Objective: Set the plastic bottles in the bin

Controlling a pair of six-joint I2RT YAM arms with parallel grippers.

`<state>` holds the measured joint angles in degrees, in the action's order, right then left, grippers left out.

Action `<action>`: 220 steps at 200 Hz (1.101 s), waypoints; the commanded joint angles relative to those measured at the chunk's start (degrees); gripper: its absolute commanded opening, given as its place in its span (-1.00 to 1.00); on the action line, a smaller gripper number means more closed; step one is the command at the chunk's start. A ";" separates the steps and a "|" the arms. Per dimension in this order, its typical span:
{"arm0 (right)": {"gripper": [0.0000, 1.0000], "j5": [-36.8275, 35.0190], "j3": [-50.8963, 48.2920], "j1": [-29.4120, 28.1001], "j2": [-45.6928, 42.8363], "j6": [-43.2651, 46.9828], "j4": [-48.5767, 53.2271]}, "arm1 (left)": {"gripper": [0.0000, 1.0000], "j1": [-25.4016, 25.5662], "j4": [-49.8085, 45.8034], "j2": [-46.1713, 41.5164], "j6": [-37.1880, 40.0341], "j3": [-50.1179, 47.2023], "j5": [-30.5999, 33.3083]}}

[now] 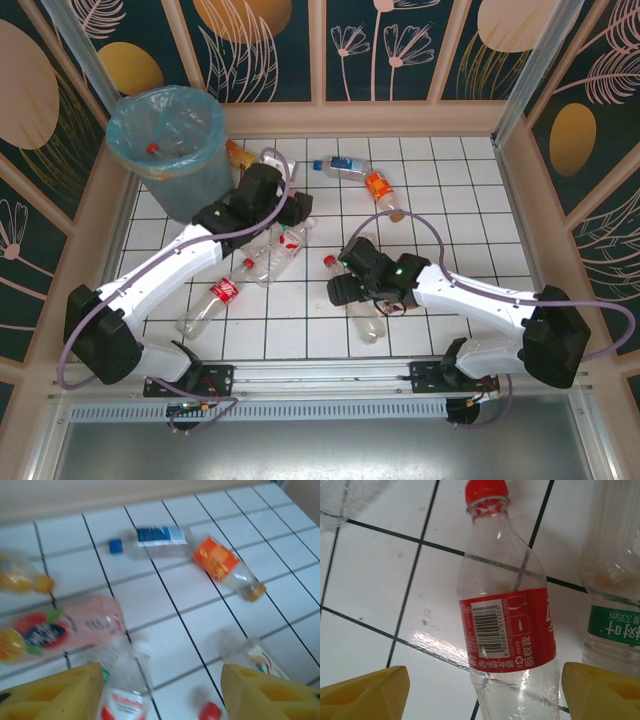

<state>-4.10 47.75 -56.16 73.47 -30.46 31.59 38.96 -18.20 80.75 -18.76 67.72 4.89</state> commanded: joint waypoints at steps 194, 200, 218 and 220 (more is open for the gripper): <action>0.65 -12.88 -6.65 0.77 -17.51 -4.38 2.99 | 0.47 4.36 19.43 15.66 -39.67 -17.71 -17.07; 0.65 -13.02 -6.82 0.93 -17.59 -4.27 2.86 | 0.47 4.35 20.45 16.07 -40.24 -17.79 -17.72; 0.66 -13.22 -6.97 1.62 -18.00 -4.09 2.71 | 0.45 4.36 21.93 16.98 -41.26 -17.43 -18.25; 0.66 -13.22 -6.97 1.66 -18.05 -4.09 2.73 | 0.45 4.32 22.03 17.09 -41.33 -17.40 -18.25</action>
<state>-15.03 41.43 -55.44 56.73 -34.85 34.15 43.20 -1.32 96.57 -56.88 50.13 -11.60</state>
